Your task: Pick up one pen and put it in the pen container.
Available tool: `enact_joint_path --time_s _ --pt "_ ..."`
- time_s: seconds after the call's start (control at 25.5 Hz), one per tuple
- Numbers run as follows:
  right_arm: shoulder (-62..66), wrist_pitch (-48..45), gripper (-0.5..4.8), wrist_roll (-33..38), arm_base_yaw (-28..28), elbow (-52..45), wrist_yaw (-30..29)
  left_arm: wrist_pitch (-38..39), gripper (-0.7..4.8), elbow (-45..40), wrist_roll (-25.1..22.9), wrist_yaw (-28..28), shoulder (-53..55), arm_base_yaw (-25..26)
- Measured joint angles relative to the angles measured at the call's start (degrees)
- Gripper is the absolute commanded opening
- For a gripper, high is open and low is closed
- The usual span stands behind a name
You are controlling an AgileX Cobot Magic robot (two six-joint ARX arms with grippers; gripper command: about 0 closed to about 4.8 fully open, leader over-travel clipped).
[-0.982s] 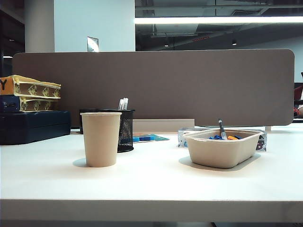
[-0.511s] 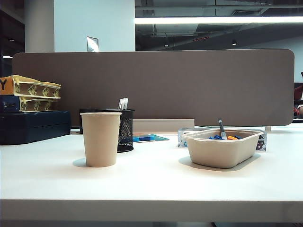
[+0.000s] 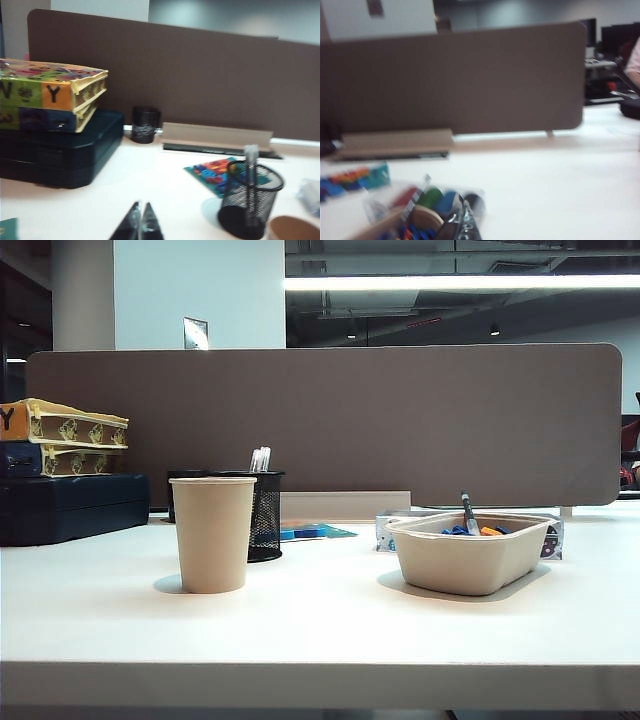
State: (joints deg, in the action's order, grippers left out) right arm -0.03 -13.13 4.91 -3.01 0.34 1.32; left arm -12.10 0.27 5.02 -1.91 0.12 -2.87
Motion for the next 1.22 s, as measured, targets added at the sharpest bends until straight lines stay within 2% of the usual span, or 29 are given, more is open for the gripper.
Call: enact_joint_path --time_s 0.08,0.35,0.51,0.71,0.9,1.06,1.22 --pt "0.0 -1.57 -0.01 1.77 0.0 0.5 -0.52 -0.37 0.22 0.26 2.25 -2.34 0.0 0.0" --pt "0.02 -0.96 0.0 2.14 0.0 4.26 -1.18 -0.66 0.26 2.91 2.93 -10.27 0.0 0.0" --pt "0.04 1.66 0.0 2.14 0.0 7.08 -1.38 0.63 0.37 5.66 3.02 -10.99 0.0 0.0" --pt "0.07 4.76 0.0 2.12 0.0 9.03 -1.38 1.68 0.83 5.73 4.11 -12.07 0.15 0.0" --pt "0.07 8.83 0.0 2.12 0.0 12.46 -1.49 2.6 0.83 8.72 6.27 -12.31 0.35 0.0" --pt "0.07 12.72 0.0 2.12 0.02 13.81 -4.72 4.28 0.82 11.21 6.4 -14.19 0.83 0.0" --pt "0.07 14.93 0.41 2.1 0.02 14.6 -7.04 5.68 0.82 12.17 6.4 -17.22 4.02 0.0"
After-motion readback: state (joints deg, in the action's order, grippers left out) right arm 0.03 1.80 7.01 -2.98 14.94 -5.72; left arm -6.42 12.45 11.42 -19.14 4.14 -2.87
